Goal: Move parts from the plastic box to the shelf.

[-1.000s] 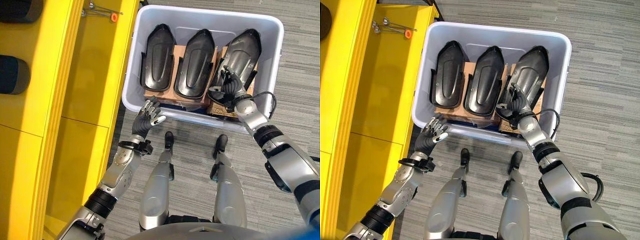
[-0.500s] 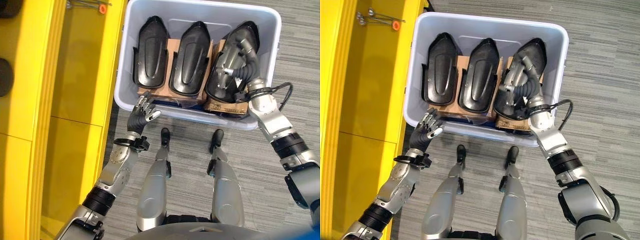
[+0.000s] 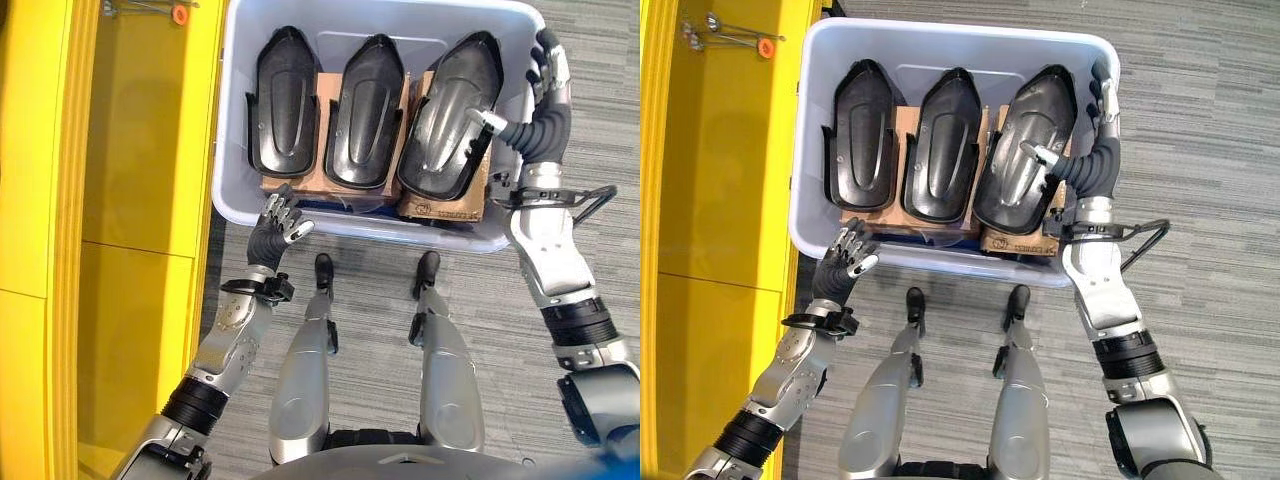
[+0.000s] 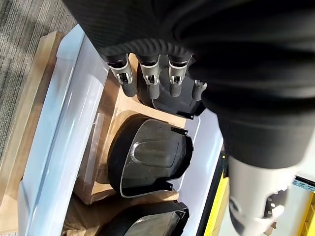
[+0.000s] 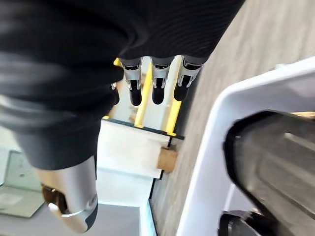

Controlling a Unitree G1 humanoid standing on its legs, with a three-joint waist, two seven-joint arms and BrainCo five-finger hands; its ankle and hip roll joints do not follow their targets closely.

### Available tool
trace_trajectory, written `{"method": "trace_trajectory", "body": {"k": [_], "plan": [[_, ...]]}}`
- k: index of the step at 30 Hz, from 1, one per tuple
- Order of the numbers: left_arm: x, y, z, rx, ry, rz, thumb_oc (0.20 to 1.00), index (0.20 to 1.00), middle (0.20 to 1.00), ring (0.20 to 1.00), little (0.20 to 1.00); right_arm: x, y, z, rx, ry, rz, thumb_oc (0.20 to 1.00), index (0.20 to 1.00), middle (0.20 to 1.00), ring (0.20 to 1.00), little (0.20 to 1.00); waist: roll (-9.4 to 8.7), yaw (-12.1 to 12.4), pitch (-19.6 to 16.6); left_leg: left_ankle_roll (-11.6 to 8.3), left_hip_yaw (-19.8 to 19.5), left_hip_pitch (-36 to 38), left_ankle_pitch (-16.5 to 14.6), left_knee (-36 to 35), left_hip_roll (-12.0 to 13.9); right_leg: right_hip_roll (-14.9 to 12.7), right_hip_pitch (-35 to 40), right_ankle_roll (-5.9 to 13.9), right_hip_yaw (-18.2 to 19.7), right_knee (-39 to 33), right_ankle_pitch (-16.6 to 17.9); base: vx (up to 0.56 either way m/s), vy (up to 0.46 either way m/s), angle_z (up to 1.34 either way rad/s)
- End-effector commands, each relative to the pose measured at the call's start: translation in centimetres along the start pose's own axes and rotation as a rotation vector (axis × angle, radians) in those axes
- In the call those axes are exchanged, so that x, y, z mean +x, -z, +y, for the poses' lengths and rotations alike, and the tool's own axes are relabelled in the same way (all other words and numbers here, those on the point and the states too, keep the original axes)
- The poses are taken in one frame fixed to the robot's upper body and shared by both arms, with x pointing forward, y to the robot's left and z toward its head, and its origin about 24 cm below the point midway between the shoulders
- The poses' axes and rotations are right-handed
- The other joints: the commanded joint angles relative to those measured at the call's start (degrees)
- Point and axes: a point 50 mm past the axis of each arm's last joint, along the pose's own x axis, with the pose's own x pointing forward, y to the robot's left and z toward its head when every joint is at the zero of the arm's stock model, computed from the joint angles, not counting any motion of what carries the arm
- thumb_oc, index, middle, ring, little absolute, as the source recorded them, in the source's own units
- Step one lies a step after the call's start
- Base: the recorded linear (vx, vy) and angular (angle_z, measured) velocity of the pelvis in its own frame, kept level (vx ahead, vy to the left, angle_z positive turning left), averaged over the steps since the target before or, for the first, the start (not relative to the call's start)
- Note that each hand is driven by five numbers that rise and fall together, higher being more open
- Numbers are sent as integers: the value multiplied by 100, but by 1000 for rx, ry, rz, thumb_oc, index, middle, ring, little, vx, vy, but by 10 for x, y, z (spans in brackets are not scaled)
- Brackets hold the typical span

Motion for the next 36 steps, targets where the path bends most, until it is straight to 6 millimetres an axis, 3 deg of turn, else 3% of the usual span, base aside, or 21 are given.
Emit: {"method": "trace_trajectory", "body": {"k": [1,7,22,36], "plan": [[-11,-19,1,13,2,-97,1000,1000,1000,1000,1000,-1,-17,-1,66,46,-101,1000,1000,1000,1000,1000,-171,40,-239,-46,2,7,-665,608,181,-241,-36,343,87,261,-265,0,0,0],[-13,-16,0,8,-7,-88,1000,1000,1000,1000,1000,-13,8,5,182,89,40,1000,1000,1000,1000,1000,-148,22,-213,-29,24,-33,-670,649,164,-240,-96,334,127,279,-245,-4,0,-2],[-15,-13,-1,13,-13,-78,1000,1000,1000,1000,1000,-32,48,18,182,112,250,1000,1000,1000,1000,1000,-104,15,-151,-20,17,-158,-664,713,137,-267,-154,337,136,253,-187,-1,-1,0],[-13,-13,-4,12,-2,-83,1000,1000,1000,1000,1000,-29,73,26,114,133,370,1000,1000,1000,1000,1000,-10,67,-86,-8,17,-242,-648,729,109,-283,-254,330,156,288,-173,0,0,0]]}}
